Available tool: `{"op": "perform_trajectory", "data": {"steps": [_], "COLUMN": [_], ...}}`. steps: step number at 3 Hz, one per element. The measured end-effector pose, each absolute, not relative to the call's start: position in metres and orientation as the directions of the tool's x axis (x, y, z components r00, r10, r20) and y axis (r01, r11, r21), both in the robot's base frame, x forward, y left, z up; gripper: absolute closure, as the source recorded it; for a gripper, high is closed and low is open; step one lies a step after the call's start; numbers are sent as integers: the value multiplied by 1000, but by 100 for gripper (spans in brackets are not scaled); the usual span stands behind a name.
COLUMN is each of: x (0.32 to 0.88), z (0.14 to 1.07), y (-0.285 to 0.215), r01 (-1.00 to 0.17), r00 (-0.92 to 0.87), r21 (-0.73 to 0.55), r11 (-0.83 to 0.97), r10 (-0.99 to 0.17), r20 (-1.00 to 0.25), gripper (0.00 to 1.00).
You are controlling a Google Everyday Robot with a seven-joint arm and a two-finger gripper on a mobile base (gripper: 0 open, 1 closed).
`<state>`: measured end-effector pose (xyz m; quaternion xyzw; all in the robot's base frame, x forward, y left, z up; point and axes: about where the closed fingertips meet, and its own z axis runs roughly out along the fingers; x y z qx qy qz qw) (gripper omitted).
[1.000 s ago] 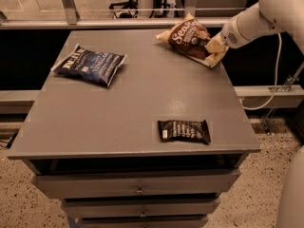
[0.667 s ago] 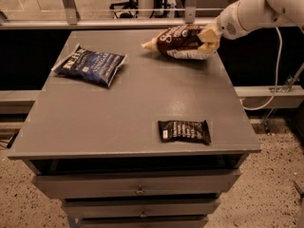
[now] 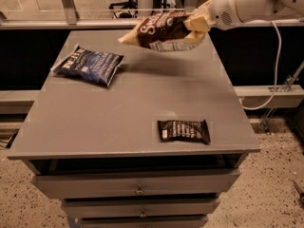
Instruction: Move brown chip bag near blue chip bag
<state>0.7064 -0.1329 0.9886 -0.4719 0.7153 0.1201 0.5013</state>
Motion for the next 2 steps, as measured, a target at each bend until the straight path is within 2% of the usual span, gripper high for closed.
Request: {"op": "perform_trajectory", "data": {"steps": [2], "x": [692], "z": [973], "y": [-43], "r01": [-841], "r00": [-15], "r21": [-249], "r11": [481], "r10": [-481], "r20": [-877], "gripper": [100]}}
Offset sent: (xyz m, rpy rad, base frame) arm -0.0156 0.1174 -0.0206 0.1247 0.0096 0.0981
